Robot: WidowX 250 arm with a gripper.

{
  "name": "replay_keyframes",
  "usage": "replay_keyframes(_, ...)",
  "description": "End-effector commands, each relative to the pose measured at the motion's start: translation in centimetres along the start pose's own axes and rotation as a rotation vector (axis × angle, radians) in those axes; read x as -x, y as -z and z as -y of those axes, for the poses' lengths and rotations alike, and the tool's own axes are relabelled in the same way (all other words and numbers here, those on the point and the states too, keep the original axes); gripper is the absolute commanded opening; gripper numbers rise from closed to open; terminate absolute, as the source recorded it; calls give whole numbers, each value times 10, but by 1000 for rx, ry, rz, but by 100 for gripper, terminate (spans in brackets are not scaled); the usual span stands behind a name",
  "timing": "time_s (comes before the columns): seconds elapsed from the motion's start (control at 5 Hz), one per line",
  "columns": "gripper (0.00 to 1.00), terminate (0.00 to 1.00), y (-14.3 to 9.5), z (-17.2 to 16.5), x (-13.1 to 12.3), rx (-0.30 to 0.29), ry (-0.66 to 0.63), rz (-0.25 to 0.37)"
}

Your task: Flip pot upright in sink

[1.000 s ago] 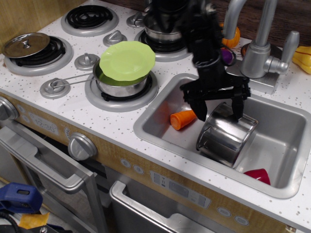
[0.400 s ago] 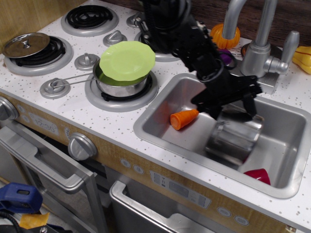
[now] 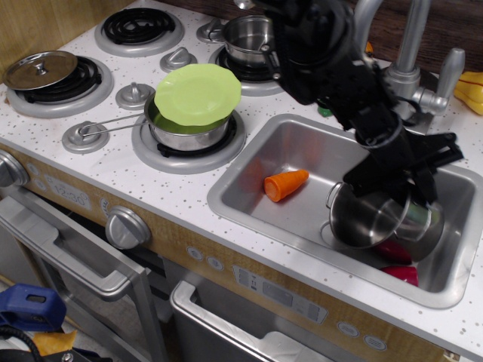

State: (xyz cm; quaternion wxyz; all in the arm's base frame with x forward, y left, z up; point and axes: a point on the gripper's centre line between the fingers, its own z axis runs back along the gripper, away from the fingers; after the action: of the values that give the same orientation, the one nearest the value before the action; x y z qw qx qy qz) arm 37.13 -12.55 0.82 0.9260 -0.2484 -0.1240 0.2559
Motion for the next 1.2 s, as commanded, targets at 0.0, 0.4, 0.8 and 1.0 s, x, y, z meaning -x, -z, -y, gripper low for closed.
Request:
replay_keyframes(0.0,0,0,-22,5,-24,-78,105,15)
replay_keyframes(0.4,0,0,-35,6,-37,-221,189,-34)
replay_keyframes(0.8,100,0,-28,8,-30,-242,220,-8)
replay_keyframes(1.0,100,0,-28,8,-30,-242,220,-8)
